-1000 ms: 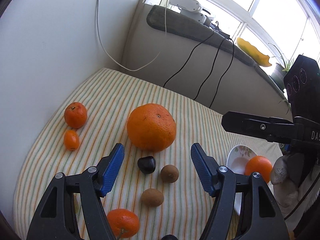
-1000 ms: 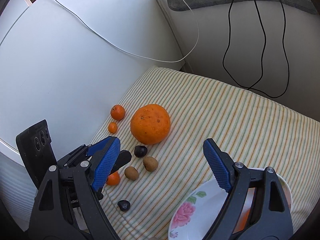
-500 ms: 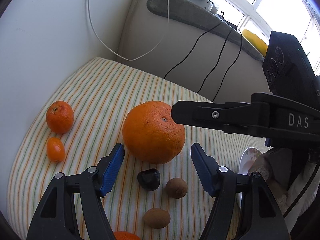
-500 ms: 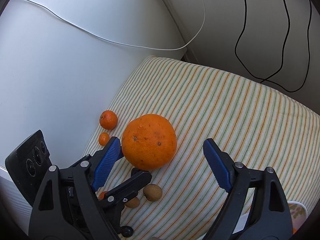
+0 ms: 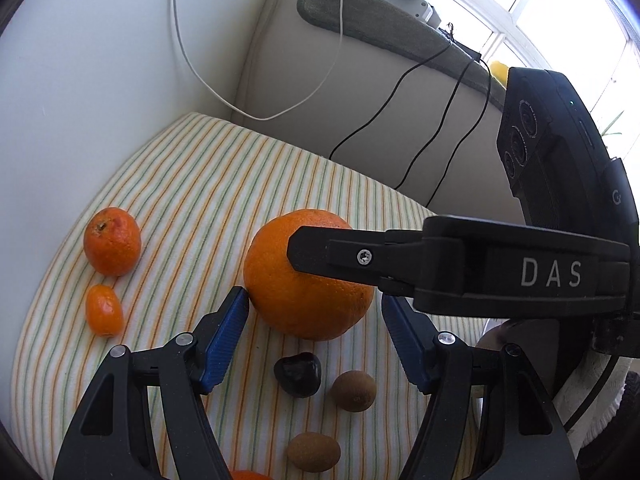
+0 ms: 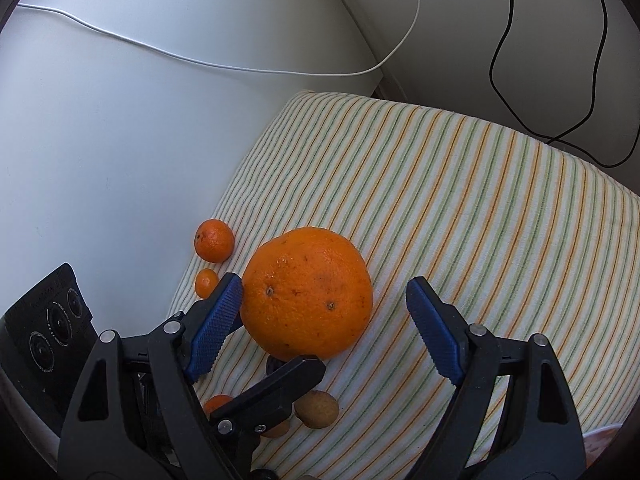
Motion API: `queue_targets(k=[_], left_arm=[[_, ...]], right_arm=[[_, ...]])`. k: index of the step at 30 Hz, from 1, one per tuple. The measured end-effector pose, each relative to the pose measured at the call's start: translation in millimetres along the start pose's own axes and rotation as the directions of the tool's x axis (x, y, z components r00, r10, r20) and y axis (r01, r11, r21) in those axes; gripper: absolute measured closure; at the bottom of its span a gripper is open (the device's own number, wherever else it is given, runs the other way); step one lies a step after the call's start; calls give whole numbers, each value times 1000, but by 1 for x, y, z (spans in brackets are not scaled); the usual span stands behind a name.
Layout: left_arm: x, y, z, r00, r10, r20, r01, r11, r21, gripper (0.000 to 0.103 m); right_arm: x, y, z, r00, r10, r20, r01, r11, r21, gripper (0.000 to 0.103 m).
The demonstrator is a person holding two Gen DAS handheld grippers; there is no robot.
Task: Organize fruits
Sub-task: 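Move the right gripper to the large dimpled orange and grasp it, then carry the large orange with the right gripper onto the plate beside the first orange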
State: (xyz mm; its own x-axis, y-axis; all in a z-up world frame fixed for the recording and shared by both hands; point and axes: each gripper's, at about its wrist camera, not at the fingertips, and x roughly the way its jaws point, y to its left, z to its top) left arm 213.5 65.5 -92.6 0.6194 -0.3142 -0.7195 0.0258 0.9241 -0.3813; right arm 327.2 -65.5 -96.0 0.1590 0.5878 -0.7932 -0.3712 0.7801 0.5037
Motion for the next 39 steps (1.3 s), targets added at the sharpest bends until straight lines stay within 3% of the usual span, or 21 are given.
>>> queue_targets(k=[14, 17, 21, 39], left_arm=[[6, 3, -2, 1000, 3, -27, -3, 1000, -6, 34], [5, 2, -1, 1000, 5, -23, -4, 1000, 3, 36], [6, 1, -1, 1000, 9, -21, -9, 1000, 0, 38], [-4, -5, -8, 1000, 18, 13, -18, 1000, 23, 38]], right_arm=[[7, 5, 1, 1000, -1, -13, 1, 1000, -18, 18], [8, 6, 1, 1000, 1, -19, -2, 1000, -20, 19], [12, 8, 1, 999, 28, -29, -28, 999, -16, 28], [0, 15, -5, 1000, 12, -7, -12, 999, -42, 29]])
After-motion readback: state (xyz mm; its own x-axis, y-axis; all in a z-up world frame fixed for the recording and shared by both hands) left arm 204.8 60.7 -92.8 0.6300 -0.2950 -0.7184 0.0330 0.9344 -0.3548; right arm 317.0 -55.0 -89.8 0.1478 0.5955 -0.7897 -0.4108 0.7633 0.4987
